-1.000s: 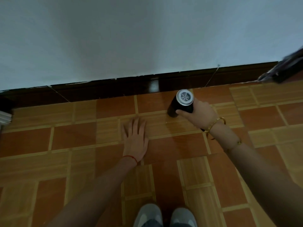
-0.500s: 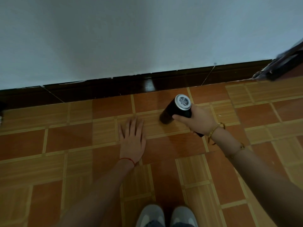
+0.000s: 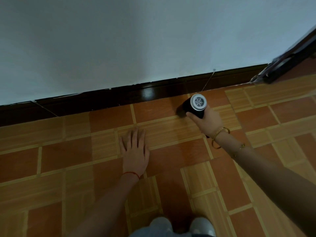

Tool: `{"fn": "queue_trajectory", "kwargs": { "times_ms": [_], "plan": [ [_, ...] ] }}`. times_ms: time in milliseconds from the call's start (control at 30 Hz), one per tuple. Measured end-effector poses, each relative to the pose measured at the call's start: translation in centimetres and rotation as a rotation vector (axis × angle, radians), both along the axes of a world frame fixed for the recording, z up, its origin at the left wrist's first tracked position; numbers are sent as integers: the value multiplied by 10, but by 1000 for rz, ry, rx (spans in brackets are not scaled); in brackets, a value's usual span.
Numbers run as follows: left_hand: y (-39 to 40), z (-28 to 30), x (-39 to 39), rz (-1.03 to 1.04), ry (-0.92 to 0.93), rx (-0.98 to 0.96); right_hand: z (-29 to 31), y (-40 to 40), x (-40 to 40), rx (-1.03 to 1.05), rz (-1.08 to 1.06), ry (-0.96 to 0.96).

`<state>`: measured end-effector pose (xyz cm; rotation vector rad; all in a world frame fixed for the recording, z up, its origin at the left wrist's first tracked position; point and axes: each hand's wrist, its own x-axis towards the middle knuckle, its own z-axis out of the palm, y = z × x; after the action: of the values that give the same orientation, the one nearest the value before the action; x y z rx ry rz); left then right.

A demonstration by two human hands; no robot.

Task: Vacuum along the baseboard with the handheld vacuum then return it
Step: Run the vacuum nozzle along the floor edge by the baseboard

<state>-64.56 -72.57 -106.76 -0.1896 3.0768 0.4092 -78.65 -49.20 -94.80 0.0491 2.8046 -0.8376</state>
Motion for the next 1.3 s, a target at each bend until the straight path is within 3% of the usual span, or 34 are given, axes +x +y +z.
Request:
{"fn": "queue_trajectory", "kwargs": {
  "times_ms": [167,367,633,867,1133,1300],
  "plan": [
    [0,3,-1,-13,-5,-3,8,-9,-5,-80,56,-113],
    [1,0,0,-4,8,2,6,-11,-26,-64,70,-2],
    [13,4,-13,99,85,51,-6,35,-56,-33,-196,36],
    [54,4,-40,103,98,67,-22,28,-62,-69,84,69],
    [92,-2,-59,111,94,78,-18,105,-83,-20,-84,169],
    [94,-3,-59,128,91,56,-21,103,-83,-70,50,105]
  ]
}}
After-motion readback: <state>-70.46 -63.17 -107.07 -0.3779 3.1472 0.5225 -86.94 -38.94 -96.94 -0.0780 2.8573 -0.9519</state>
